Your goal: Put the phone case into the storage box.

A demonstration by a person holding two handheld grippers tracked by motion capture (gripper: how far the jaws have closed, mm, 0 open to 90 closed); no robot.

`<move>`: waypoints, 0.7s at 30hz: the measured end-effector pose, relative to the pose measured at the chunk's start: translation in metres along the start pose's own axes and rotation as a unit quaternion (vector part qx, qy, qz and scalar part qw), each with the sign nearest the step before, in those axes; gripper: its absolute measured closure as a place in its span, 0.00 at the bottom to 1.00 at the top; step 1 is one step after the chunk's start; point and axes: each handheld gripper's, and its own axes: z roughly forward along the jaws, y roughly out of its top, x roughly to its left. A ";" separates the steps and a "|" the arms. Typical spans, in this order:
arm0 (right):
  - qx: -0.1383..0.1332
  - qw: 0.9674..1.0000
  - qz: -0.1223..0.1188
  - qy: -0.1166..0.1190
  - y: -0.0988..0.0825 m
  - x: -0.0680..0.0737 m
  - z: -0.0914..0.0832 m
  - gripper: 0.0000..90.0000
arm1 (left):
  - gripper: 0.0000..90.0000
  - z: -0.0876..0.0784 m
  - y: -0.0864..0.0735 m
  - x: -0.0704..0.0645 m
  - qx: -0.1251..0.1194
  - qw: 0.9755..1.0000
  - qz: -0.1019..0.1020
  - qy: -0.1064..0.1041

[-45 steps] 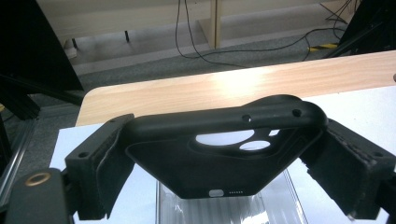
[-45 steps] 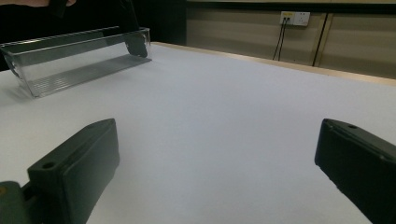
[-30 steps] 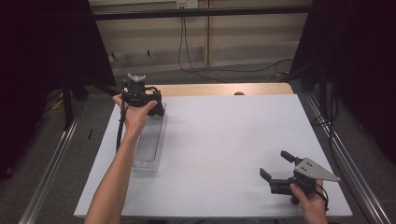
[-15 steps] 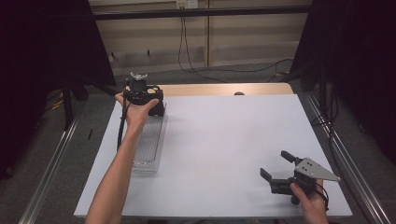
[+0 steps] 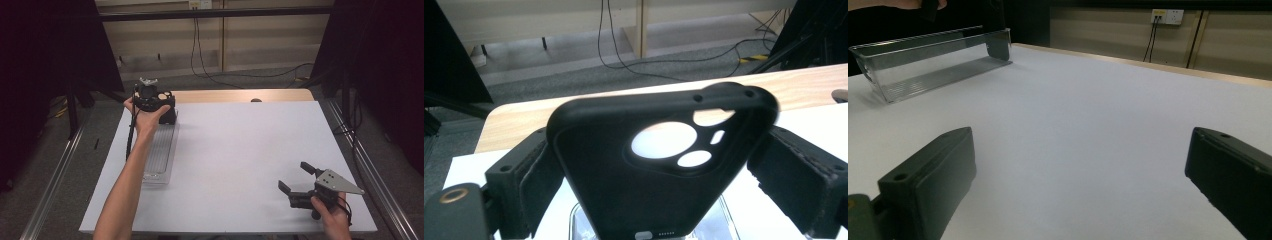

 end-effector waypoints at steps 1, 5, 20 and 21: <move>0.000 1.000 0.000 0.000 0.000 0.000 0.000 0.00 | 0.08 0.000 0.000 0.000 0.001 1.000 0.003 0.001; -0.001 1.000 0.000 0.000 0.000 0.000 0.000 0.00 | 0.07 0.001 0.000 0.003 -0.004 1.000 0.001 0.002; -0.001 1.000 0.000 -0.001 0.000 -0.001 0.000 0.00 | 0.04 0.000 0.000 0.006 -0.033 0.999 -0.007 -0.019; -0.001 1.000 0.000 0.000 0.000 0.000 -0.001 0.00 | 0.03 -0.001 0.000 0.006 -0.032 0.999 -0.002 -0.021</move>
